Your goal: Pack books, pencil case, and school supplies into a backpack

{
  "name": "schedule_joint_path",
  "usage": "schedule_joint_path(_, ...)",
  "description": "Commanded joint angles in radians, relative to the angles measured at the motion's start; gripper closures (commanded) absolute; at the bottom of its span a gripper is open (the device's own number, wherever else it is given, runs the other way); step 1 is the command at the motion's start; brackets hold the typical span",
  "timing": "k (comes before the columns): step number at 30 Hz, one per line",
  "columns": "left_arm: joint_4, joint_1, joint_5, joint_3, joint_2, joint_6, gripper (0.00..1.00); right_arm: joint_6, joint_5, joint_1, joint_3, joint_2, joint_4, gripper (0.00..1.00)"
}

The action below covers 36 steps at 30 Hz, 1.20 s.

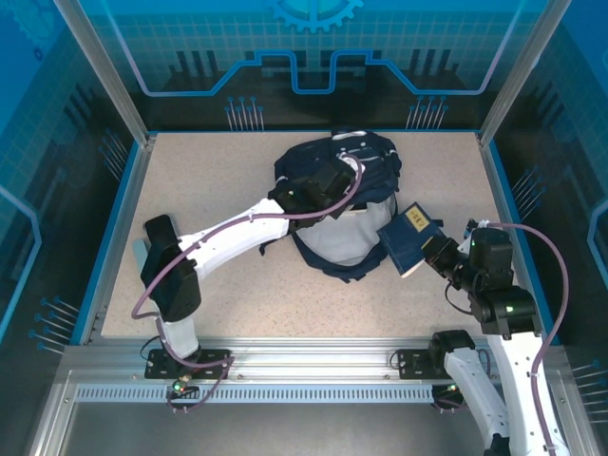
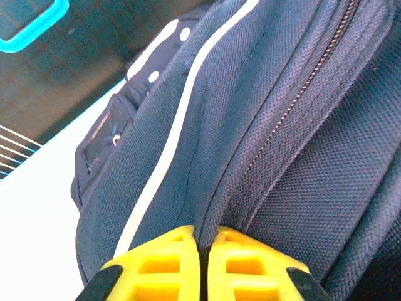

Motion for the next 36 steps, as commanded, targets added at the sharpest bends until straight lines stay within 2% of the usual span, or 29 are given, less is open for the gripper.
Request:
schedule_joint_path(1,0.216,-0.017,0.036,-0.022,-0.094,-0.04,1.0,0.064,-0.182,-0.013,-0.057,0.016,0.156,0.91)
schedule_joint_path(6,0.233,-0.021,0.068,-0.028,-0.112,-0.078,1.0,0.167,-0.314,-0.012,-0.147,0.084,0.369,0.91)
schedule_joint_path(12,0.229,-0.021,0.078,-0.023,-0.121,-0.105,1.0,0.276,-0.315,-0.004,-0.204,0.176,0.584,0.9)
schedule_joint_path(17,0.223,-0.02,0.069,0.0,-0.115,-0.119,1.0,0.357,-0.272,0.025,-0.233,0.319,0.801,0.91)
schedule_joint_path(24,0.23,-0.02,0.103,0.007,-0.117,-0.152,1.0,0.395,-0.092,0.135,-0.223,0.538,0.953,0.91)
schedule_joint_path(30,0.22,-0.02,0.106,0.012,-0.12,-0.178,1.0,0.436,0.185,0.237,-0.265,0.641,1.042,0.93)
schedule_joint_path(33,0.216,-0.018,0.121,0.007,-0.131,-0.19,1.0,0.45,0.225,0.243,-0.266,0.689,1.117,0.93)
schedule_joint_path(36,0.206,-0.018,0.127,0.01,-0.133,-0.197,1.0,0.468,0.219,0.245,-0.222,0.752,1.107,0.92)
